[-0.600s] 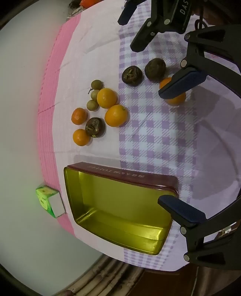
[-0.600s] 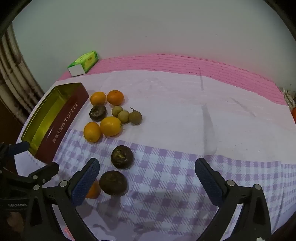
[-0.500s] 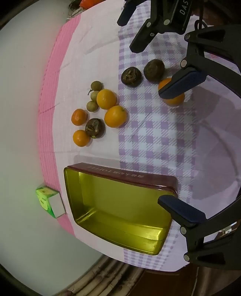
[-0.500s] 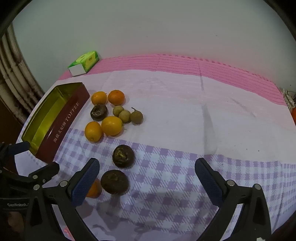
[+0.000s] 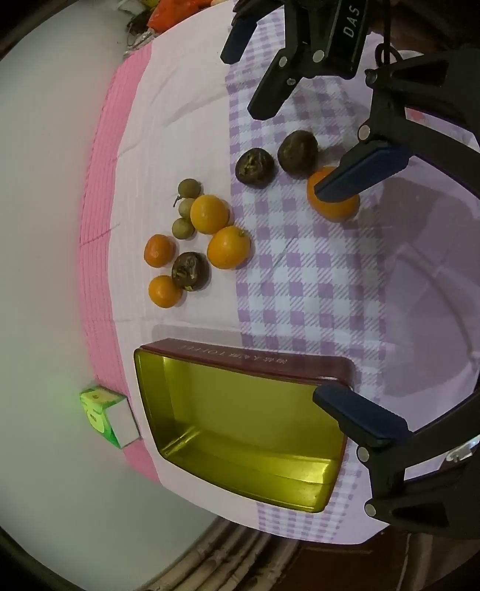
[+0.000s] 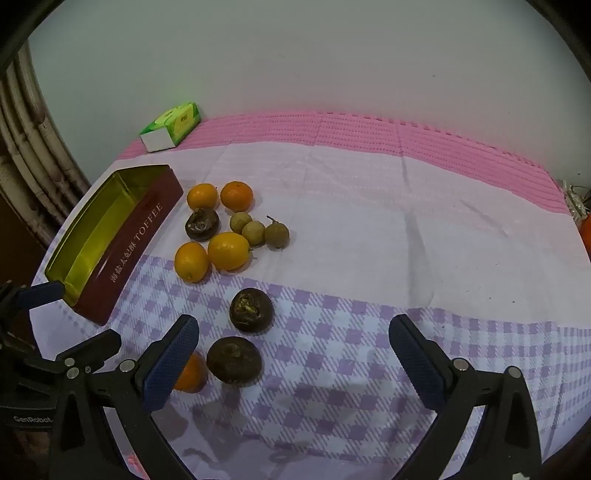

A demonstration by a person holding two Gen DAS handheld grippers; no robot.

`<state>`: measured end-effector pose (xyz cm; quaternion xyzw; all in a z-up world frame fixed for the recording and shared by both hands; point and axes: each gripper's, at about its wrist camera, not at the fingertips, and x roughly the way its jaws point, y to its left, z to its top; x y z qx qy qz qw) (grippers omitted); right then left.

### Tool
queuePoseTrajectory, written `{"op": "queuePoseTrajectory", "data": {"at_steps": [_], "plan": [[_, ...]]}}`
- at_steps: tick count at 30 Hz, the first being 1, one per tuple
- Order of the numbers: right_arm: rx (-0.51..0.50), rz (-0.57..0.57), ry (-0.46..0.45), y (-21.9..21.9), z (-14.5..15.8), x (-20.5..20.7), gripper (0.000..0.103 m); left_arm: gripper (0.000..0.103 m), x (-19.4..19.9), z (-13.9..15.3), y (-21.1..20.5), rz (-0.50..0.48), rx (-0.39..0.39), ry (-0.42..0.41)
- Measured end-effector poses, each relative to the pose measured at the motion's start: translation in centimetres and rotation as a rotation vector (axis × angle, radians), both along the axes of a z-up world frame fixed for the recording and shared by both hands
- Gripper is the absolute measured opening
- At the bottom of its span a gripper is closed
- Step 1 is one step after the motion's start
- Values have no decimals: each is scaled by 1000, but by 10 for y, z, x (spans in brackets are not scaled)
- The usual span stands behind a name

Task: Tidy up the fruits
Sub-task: 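Move both tools toward the fruit near the tin tray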

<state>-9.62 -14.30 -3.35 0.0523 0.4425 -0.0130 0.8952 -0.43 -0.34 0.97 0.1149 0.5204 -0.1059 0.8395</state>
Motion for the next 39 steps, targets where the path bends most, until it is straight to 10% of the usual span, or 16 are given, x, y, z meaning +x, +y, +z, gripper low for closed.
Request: {"op": "queuePoseTrajectory", "data": {"at_steps": [39], "plan": [[-10, 14, -1, 9, -2, -4, 101, 99, -3, -6, 14, 48, 24, -21]]}}
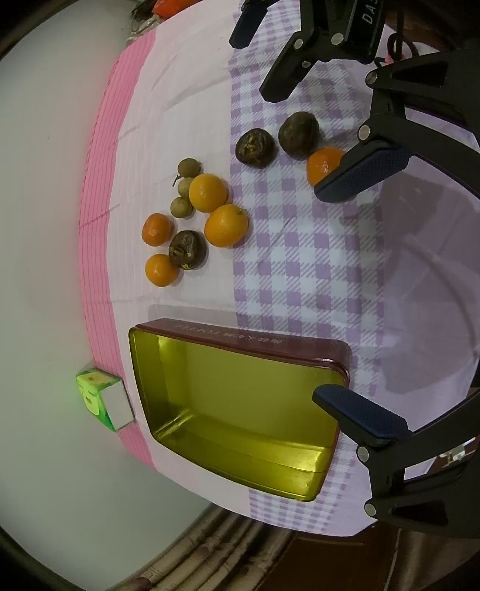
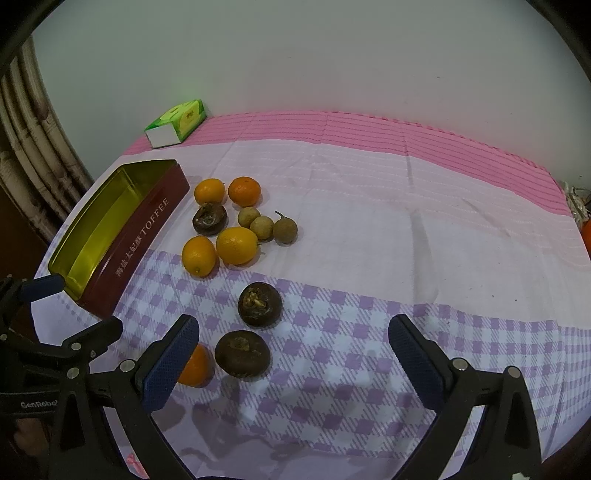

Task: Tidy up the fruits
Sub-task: 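Move both tools toward the fruit near the tin tray, then grasp the dark brown fruit with the right tool while the left tool grasps an orange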

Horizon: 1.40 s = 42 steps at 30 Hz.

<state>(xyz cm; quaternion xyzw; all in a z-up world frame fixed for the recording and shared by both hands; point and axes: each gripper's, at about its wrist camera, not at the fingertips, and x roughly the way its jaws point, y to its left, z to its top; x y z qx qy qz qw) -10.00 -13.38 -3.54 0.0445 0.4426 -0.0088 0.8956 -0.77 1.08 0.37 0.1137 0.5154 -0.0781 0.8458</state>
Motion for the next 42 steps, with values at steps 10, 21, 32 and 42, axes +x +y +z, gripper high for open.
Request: {"op": "queuePoseTrajectory", "data": {"at_steps": [10, 21, 32, 42], "plan": [[-1, 1, -1, 2, -1, -2, 97, 99, 0, 0, 1, 1, -1, -2], [-15, 9, -2, 5, -3, -8, 92, 99, -2, 2, 7, 16, 1, -3], [-18, 14, 13, 4, -5, -11, 87, 99, -3, 1, 7, 17, 3, 1], [-7, 27, 40, 5, -11, -10, 82, 99, -4, -2, 7, 18, 3, 9]]}}
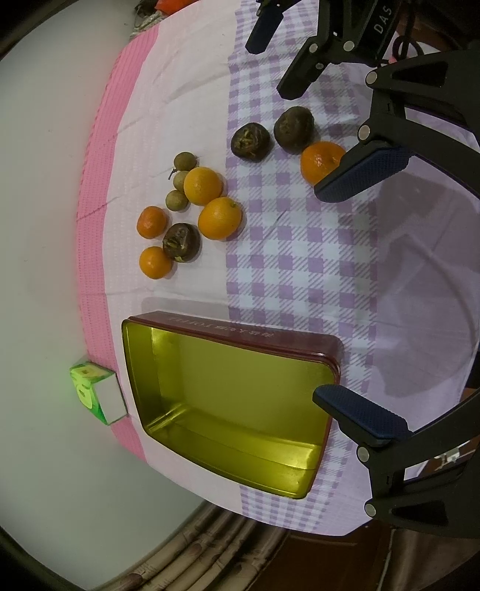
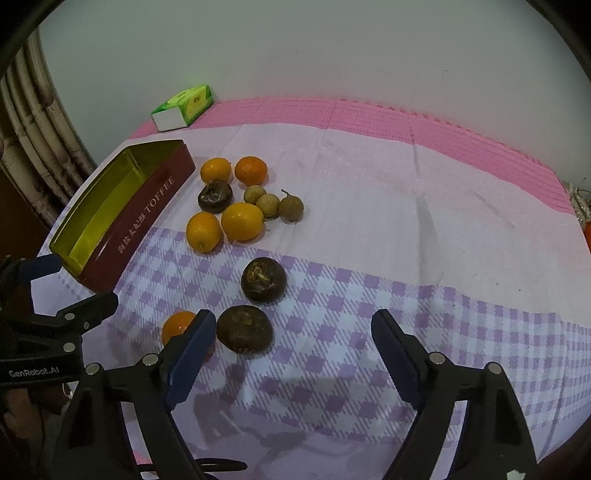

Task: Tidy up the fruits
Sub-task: 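Grasp the dark brown fruit with the right tool while the left tool grasps an orange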

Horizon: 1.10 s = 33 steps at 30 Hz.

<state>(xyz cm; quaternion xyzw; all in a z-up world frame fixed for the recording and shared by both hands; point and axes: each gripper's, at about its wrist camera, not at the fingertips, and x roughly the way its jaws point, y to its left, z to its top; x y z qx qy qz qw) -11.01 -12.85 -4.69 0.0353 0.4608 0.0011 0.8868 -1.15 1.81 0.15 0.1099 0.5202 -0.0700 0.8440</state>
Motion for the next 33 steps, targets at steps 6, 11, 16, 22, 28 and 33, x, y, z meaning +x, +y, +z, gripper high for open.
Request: {"op": "queuePoseTrajectory", "data": {"at_steps": [6, 11, 16, 22, 28, 33], "plan": [[-2, 21, 27, 1, -7, -3, 75, 99, 1, -1, 4, 4, -4, 3], [9, 37, 63, 2, -17, -8, 70, 99, 2, -4, 8, 4, -6, 12], [8, 75, 70, 10, -23, -6, 67, 99, 0, -7, 7, -15, -7, 18], [13, 106, 90, 14, -33, 5, 61, 99, -2, -8, 7, -35, -8, 23], [27, 130, 102, 19, -39, 15, 59, 99, -3, -12, 3, -59, -10, 33], [29, 148, 112, 24, -45, 22, 54, 99, -4, -13, -2, -83, -12, 38]]}}
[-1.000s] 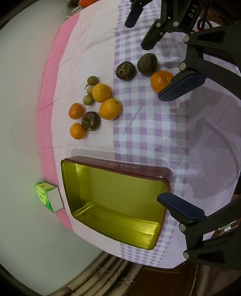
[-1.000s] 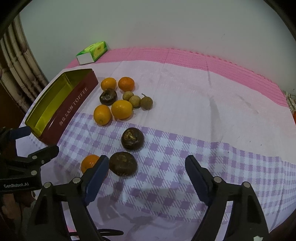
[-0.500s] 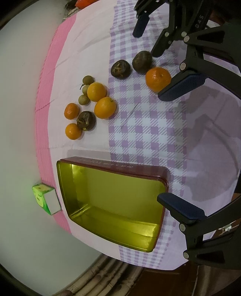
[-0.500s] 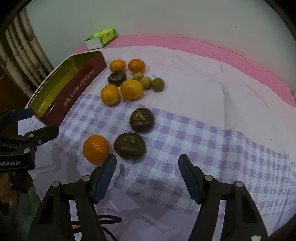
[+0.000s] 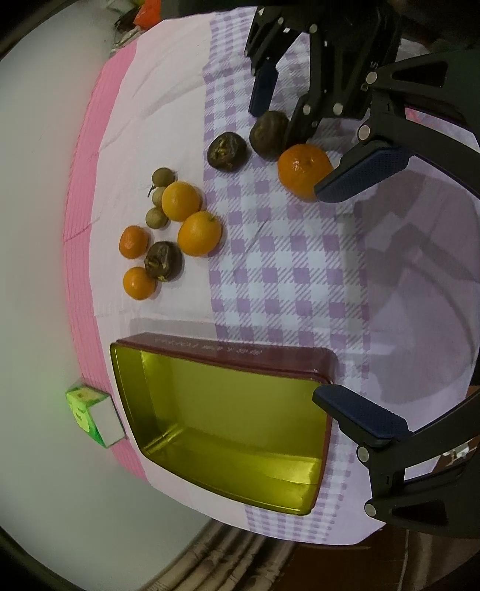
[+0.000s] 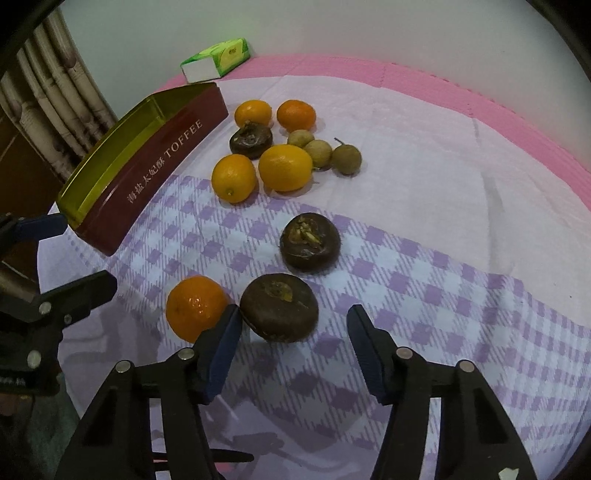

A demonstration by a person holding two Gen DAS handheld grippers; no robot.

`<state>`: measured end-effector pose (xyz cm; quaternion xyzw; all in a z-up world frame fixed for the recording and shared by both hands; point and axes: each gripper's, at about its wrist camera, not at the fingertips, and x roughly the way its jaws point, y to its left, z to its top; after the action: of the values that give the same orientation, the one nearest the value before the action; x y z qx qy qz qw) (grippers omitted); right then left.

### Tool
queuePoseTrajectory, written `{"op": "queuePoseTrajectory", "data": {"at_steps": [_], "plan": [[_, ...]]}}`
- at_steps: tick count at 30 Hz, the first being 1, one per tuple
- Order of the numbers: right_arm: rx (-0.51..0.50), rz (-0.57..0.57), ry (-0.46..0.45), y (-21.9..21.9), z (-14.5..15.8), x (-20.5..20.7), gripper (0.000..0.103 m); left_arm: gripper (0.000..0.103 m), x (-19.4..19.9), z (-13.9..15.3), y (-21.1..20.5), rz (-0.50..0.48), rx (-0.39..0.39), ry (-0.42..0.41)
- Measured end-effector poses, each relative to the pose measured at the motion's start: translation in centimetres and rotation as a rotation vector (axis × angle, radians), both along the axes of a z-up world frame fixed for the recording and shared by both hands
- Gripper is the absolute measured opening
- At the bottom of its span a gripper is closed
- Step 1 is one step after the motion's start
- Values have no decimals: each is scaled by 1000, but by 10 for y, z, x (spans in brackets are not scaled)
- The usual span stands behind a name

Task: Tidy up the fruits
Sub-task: 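Grasp the dark brown fruit with the right tool while the left tool grasps an orange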

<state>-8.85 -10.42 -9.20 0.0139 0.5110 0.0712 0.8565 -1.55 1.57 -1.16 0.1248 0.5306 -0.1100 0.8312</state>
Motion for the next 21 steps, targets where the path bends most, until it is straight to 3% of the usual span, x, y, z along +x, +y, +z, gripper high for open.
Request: {"op": "queuePoseTrajectory", "data": {"at_steps": [6, 21], "plan": [[6, 10, -8, 3, -2, 5, 38, 99, -1, -3, -6, -24, -5, 13], [-43, -115, -13, -41, -2, -4, 38, 99, 2, -18, -40, -114, -46, 80]]}}
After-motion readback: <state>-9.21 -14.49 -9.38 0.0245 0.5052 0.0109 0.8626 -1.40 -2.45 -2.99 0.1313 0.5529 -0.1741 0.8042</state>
